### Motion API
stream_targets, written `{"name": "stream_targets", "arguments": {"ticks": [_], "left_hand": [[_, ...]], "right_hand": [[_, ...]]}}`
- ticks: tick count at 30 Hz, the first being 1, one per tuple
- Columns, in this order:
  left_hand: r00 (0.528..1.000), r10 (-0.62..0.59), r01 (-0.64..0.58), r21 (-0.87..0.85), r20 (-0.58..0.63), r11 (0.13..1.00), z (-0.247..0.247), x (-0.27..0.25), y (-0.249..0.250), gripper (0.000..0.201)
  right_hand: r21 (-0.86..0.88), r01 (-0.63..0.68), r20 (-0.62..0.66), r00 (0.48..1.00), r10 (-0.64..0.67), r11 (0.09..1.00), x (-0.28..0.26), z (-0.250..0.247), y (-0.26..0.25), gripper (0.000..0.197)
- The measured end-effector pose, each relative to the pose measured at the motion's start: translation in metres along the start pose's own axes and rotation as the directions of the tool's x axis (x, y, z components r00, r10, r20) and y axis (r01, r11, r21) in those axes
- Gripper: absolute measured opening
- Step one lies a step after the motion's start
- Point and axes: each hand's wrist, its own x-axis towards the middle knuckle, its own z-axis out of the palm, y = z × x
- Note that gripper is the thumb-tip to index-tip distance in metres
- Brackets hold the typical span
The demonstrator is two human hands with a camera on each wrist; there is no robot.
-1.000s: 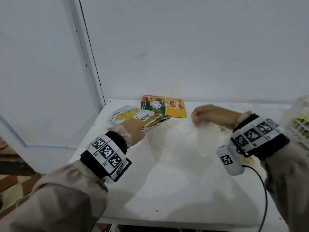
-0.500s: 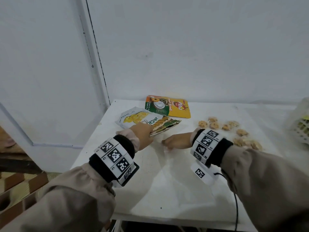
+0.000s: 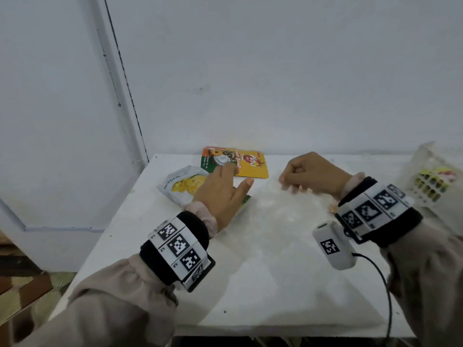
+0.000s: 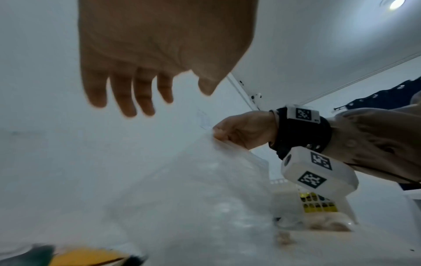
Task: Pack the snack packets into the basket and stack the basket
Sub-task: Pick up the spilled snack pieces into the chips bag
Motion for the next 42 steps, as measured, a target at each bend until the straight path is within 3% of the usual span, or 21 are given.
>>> {"name": "stream_targets", "arguments": {"ticks": [2,5,10,15,19,26,29,32,35,37,39,42], "left_hand": [[0.98,0.129,-0.144,-0.088,-0.151,0.986,0.006,0.001,0.014,0.046],[0.964,0.23,-0.251,-0.173,-0.136,0.952,0.019,0.006,0.036,0.04],[0.994,0.104,-0.089,-0.288,0.038,0.953,0.045,0.017,0.069,0.035],[0.999,0.011,0.015,-0.481,0.052,0.877,0.059,0.029,0.087,0.02],[0.997,-0.009,0.044,-0.481,0.074,0.875,0.065,0.041,0.096,0.014],[0.996,-0.088,0.069,-0.485,-0.016,0.872,0.072,0.061,0.103,0.016],[0.999,0.046,-0.052,-0.337,-0.027,0.94,0.077,0.062,0.114,0.013],[0.98,0.186,-0.174,-0.137,0.076,0.975,0.081,0.062,0.129,0.021],[0.973,0.2,-0.199,-0.021,0.118,0.98,0.082,0.069,0.131,0.025],[0.97,0.198,-0.206,0.048,0.141,0.977,0.082,0.074,0.13,0.027],[0.965,0.178,-0.203,0.119,0.195,0.972,0.084,0.075,0.13,0.032],[0.959,0.131,-0.174,0.161,0.25,0.971,0.089,0.072,0.13,0.039]], "right_hand": [[0.138,-0.021,-0.104,0.994,0.036,0.99,-0.008,-0.009,0.004,0.01],[0.284,-0.018,-0.232,0.969,0.087,0.959,-0.019,-0.013,0.011,0.009],[0.508,0.013,-0.285,0.946,0.154,0.861,-0.031,-0.011,0.02,0.008],[0.646,0.025,-0.282,0.937,0.208,0.763,-0.034,-0.02,0.034,0.024],[0.635,0.014,-0.278,0.937,0.211,0.772,-0.032,-0.034,0.049,0.031],[0.379,-0.107,-0.162,0.97,0.18,0.919,-0.037,-0.055,0.088,0.038],[0.024,-0.058,-0.156,0.986,0.062,0.998,-0.042,-0.057,0.095,0.042],[-0.383,0.126,-0.226,0.948,-0.225,0.915,-0.04,-0.059,0.095,0.037],[-0.455,0.248,-0.188,0.912,-0.365,0.855,-0.035,-0.066,0.094,0.014],[-0.501,0.228,-0.134,0.932,-0.336,0.835,-0.03,-0.071,0.097,0.024],[-0.546,0.158,-0.063,0.972,-0.228,0.823,-0.024,-0.073,0.102,0.038],[-0.499,0.129,-0.022,0.987,-0.162,0.857,-0.018,-0.073,0.107,0.045]]}}
